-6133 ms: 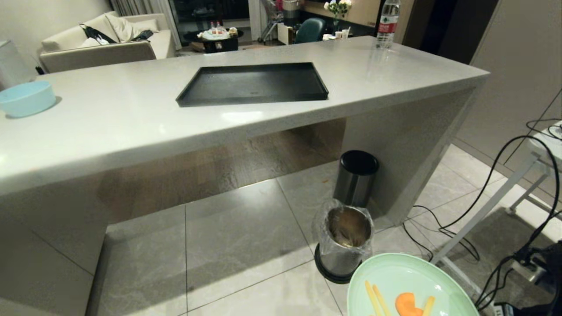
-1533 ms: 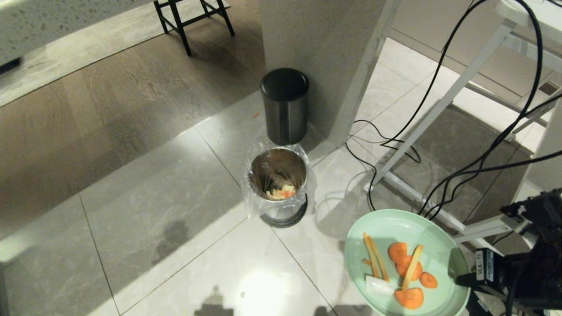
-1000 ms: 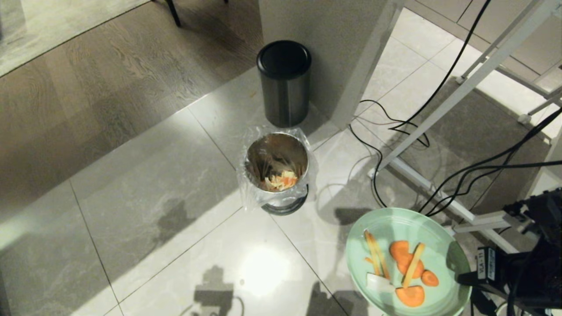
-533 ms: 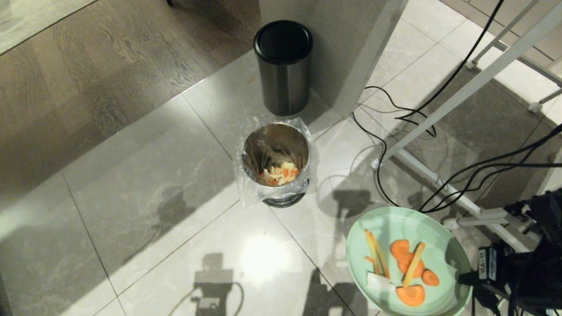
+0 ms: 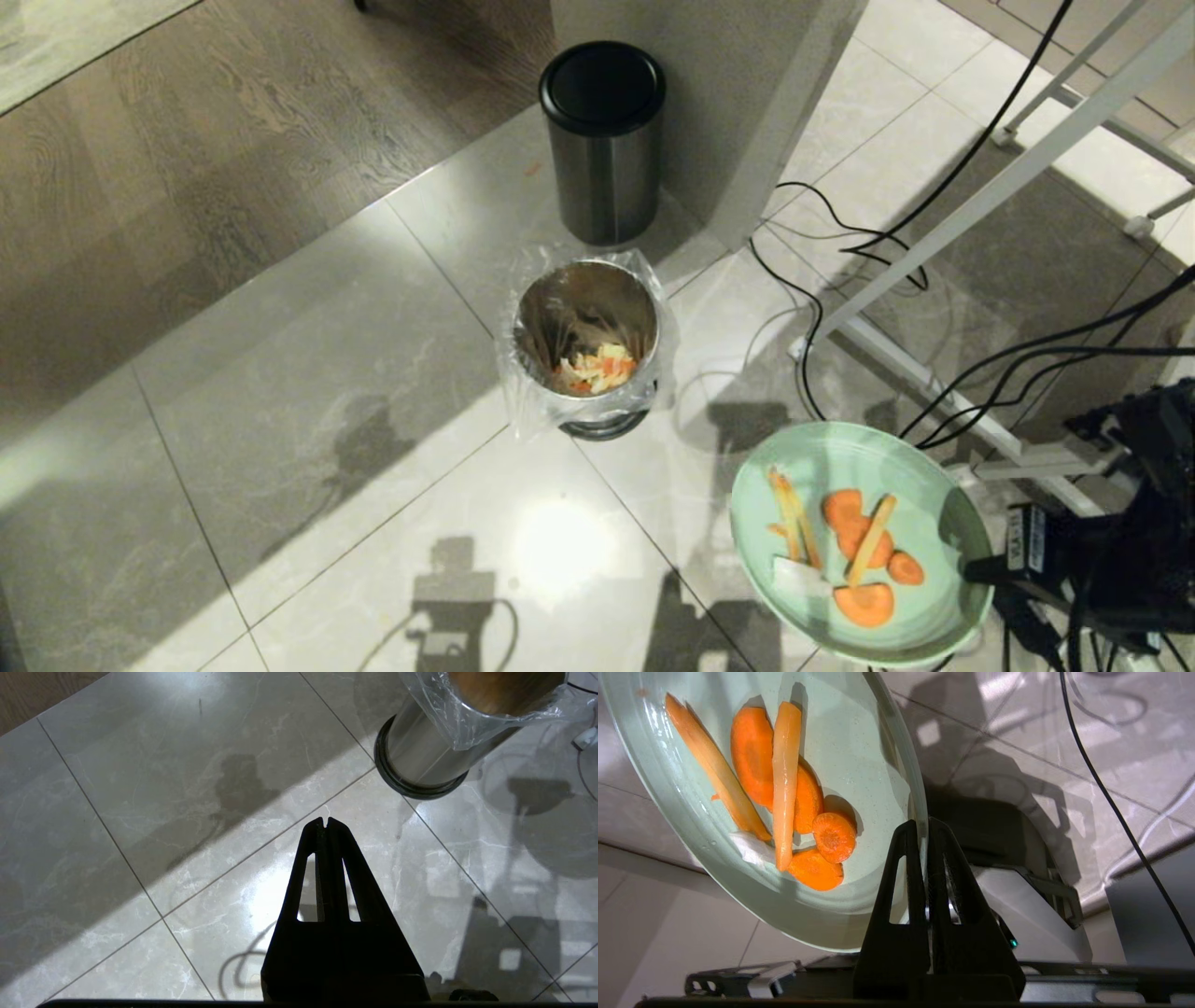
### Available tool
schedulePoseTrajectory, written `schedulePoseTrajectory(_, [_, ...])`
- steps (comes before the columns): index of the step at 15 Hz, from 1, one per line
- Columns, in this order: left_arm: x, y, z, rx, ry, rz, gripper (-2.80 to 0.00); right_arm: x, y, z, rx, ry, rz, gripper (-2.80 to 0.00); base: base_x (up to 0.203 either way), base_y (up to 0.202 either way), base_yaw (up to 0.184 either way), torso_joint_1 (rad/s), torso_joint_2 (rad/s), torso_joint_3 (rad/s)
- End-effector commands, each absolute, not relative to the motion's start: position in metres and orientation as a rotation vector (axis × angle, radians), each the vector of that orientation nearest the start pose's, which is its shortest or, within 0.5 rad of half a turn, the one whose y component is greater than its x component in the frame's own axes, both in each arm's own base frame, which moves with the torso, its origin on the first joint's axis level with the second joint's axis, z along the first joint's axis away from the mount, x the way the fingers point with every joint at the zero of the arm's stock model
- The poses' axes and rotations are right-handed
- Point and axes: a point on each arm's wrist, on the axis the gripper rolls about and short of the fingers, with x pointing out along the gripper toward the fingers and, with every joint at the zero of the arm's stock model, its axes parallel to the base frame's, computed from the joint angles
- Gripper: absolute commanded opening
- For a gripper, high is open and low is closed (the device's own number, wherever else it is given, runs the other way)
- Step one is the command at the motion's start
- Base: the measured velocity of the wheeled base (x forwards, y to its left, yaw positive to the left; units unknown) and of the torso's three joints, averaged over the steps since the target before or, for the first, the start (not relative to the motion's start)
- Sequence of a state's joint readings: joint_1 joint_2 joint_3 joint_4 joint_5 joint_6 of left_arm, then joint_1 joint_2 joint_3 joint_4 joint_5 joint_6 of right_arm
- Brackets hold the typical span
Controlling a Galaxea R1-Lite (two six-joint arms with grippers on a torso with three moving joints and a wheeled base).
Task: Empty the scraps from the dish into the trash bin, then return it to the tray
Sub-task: Move the plate over the trash can
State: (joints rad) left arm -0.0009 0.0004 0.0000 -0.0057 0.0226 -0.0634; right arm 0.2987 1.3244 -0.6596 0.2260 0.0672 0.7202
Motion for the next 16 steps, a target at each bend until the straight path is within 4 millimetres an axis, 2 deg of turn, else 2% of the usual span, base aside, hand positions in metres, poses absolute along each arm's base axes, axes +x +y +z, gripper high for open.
schedulePoseTrajectory(1, [-0.023, 0.001, 0.076, -0.064, -0.005, 0.022, -2.8, 0.182, 0.057, 0.17, 0.564, 0.948, 0.002, -2.8, 0.0, 0.0, 0.0, 0.0, 0.0, 0.0])
schedulePoseTrajectory(4, [-0.023, 0.001, 0.076, -0.064, -0.005, 0.023, -2.8, 0.208, 0.064, 0.182, 0.551, 0.902, -0.027, -2.8, 0.0, 0.0, 0.0, 0.0, 0.0, 0.0])
schedulePoseTrajectory(12, [-0.023, 0.001, 0.076, -0.064, -0.005, 0.022, -2.8, 0.237, 0.074, 0.211, 0.523, 0.832, 0.009, -2.8, 0.0, 0.0, 0.0, 0.0, 0.0, 0.0])
schedulePoseTrajectory(16, [-0.023, 0.001, 0.076, -0.064, -0.005, 0.023, -2.8, 0.256, 0.08, 0.224, 0.506, 0.764, -0.042, -2.8, 0.0, 0.0, 0.0, 0.0, 0.0, 0.0])
